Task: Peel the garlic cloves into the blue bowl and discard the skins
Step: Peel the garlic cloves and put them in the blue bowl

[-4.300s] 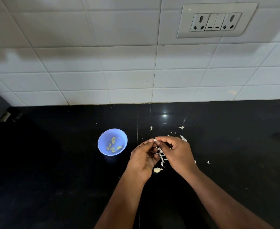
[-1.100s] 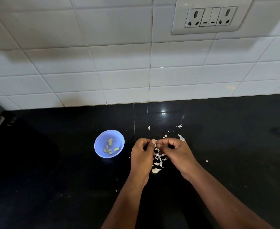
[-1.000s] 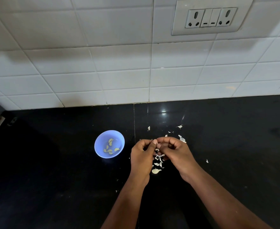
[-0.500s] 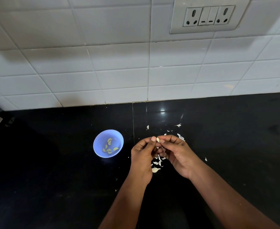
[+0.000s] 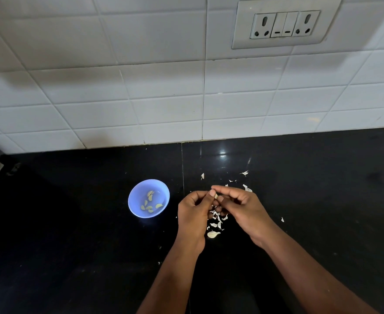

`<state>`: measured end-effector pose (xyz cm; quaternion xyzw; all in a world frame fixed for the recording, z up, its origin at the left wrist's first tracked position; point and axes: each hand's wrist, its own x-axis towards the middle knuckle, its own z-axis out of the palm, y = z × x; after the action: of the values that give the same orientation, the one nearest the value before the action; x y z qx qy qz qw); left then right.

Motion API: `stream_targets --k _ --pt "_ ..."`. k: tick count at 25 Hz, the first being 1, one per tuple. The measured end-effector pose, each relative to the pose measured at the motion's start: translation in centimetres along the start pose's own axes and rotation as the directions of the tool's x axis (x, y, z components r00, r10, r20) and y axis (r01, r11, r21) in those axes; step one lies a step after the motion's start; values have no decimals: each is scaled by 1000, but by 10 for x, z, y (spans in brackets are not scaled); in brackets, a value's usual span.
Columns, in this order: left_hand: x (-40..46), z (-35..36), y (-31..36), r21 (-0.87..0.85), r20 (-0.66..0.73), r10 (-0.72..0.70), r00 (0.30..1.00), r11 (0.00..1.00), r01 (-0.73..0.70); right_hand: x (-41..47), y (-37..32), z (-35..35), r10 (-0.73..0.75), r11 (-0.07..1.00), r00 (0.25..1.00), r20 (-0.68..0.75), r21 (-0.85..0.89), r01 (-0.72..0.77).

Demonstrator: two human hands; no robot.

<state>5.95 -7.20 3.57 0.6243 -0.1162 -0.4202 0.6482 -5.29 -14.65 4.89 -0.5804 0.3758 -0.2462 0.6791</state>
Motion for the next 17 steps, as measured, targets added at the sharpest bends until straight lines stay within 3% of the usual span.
stream_targets --k 2,3,5,6,9,13,17 --pt "-1 1 -2 77 -63 51 997 996 -46 1 -1 2 -9 996 1000 4 -88 10" --pt "0 0 -5 208 -89 134 987 972 -113 1 -1 3 -13 992 1000 2 -122 13" --pt "1 -4 -8 521 -48 327 944 814 -255 0 -3 6 -8 987 1000 -3 -162 8" --pt "0 -4 -8 585 -8 365 931 757 -292 -1 -5 7 -1 988 1000 -9 -155 0" --pt "0 -2 -3 555 29 270 962 796 -240 -4 -5 9 43 999 998 -47 -20 -44" --pt "0 -13 1 779 34 251 967 599 -183 -3 1 8 46 997 990 -133 74 -37" --pt "0 -18 4 816 -12 130 991 574 -66 -3 6 6 9 998 988 -151 64 1"
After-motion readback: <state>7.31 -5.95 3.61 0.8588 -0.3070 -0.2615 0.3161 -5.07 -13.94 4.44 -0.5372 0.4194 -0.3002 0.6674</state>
